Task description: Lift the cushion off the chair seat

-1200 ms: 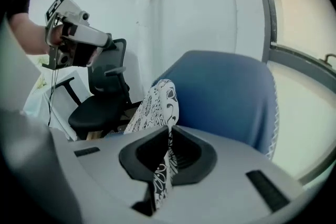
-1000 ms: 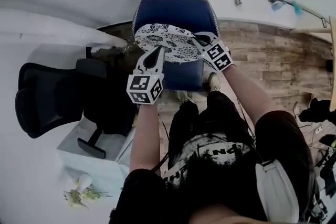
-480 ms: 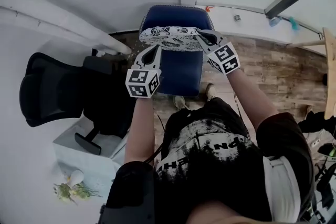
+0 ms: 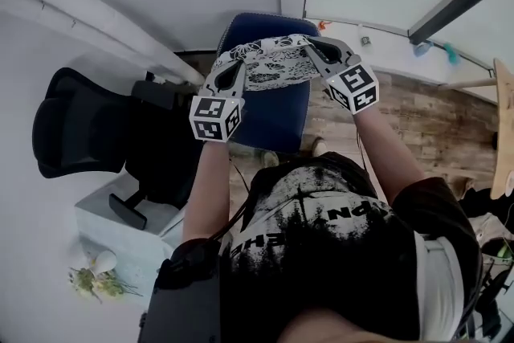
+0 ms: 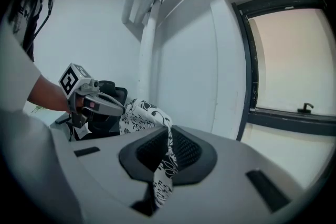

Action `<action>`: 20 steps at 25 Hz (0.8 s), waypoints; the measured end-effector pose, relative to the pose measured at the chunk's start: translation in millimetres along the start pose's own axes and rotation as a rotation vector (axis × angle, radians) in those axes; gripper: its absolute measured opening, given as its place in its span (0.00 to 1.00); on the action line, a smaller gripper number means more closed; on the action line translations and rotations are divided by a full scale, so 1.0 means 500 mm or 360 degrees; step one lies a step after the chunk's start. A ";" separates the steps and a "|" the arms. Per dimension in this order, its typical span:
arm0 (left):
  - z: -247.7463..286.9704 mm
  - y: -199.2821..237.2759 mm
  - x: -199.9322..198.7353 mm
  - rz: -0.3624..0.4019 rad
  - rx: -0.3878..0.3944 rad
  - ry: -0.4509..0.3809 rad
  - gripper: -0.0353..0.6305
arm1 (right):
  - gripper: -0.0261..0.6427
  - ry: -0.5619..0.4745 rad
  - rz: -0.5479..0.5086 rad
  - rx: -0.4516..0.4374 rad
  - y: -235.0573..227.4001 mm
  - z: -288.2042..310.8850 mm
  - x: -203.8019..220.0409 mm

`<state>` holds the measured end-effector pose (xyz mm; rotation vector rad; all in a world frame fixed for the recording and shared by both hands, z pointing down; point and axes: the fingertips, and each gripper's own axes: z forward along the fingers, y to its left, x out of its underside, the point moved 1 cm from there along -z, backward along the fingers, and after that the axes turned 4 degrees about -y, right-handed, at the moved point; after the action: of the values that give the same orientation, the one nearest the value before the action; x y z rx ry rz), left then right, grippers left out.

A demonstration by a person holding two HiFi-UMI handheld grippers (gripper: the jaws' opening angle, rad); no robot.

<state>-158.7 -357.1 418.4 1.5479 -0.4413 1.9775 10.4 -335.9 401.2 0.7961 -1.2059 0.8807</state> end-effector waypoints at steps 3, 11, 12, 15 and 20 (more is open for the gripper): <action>0.005 -0.003 -0.008 -0.0007 -0.0018 -0.0021 0.07 | 0.08 -0.0043 -0.0009 -0.0010 -0.010 -0.007 -0.024; 0.023 -0.004 -0.027 -0.0022 -0.0075 -0.0067 0.07 | 0.08 -0.0127 -0.0040 -0.0006 -0.049 -0.020 -0.082; 0.027 -0.004 -0.030 -0.0018 -0.0078 -0.0069 0.07 | 0.08 -0.0132 -0.0040 -0.0006 -0.054 -0.021 -0.084; 0.035 -0.007 -0.038 -0.0009 -0.0088 -0.0079 0.07 | 0.08 -0.0144 -0.0031 -0.0004 -0.065 -0.023 -0.085; 0.041 -0.004 -0.050 0.0001 -0.0106 -0.0091 0.07 | 0.08 -0.0147 -0.0025 0.0024 -0.078 -0.026 -0.079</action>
<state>-137.7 -373.5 399.9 1.5659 -0.5256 1.9033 45.9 -347.7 357.9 0.8650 -1.2732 0.8488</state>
